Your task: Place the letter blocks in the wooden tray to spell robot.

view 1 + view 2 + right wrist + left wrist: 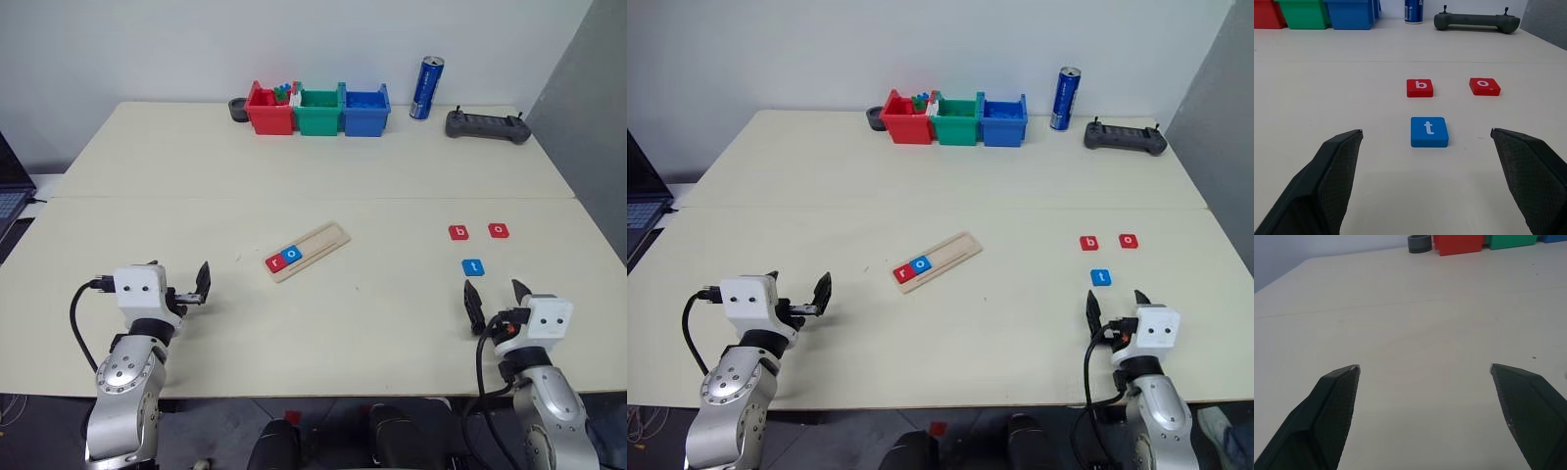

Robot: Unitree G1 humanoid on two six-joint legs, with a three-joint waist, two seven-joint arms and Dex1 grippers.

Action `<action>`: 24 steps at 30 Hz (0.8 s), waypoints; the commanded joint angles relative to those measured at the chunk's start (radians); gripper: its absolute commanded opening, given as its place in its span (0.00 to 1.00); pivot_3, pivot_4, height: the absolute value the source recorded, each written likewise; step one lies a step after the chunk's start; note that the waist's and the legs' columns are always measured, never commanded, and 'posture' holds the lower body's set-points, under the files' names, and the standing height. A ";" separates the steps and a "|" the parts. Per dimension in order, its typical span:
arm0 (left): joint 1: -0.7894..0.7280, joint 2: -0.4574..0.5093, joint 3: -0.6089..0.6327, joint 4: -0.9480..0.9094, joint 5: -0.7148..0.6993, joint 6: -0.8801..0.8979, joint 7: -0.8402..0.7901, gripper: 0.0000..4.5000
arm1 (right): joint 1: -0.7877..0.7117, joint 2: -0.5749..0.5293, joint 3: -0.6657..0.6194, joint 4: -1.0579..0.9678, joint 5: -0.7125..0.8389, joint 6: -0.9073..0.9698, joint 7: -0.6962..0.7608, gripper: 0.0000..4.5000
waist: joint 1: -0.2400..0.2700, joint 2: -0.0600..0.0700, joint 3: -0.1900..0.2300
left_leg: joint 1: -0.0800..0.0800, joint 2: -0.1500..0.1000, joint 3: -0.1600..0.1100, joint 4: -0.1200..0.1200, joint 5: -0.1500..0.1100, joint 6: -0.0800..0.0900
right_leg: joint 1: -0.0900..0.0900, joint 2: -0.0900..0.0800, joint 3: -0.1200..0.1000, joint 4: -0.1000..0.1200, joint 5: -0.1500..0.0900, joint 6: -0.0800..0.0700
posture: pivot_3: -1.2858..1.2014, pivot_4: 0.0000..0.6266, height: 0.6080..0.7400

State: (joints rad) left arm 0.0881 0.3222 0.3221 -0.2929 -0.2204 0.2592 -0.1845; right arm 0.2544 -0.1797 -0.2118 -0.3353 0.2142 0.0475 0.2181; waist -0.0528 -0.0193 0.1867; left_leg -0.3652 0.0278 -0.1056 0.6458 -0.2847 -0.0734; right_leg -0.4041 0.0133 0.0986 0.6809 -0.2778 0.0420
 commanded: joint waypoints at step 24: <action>0.022 0.018 -0.017 -0.038 -0.062 -0.083 -0.117 1.00 | 0.023 -0.011 0.017 -0.041 0.011 -0.007 0.038 0.99 | 0.000 0.000 0.000 | 0.000 0.000 0.000 0.000 0.000 0.000 | 0.000 0.000 0.000 0.000 0.000 0.000 | 0.52 0.24 1.00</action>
State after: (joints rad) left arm 0.1163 0.3239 0.2999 -0.3182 -0.2762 0.1867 -0.2853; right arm 0.2733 -0.1808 -0.1976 -0.3315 0.2198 0.0539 0.2433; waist -0.0531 -0.0192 0.1867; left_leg -0.3652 0.0277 -0.1054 0.6457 -0.2847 -0.0733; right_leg -0.4041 0.0135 0.0988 0.6808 -0.2781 0.0423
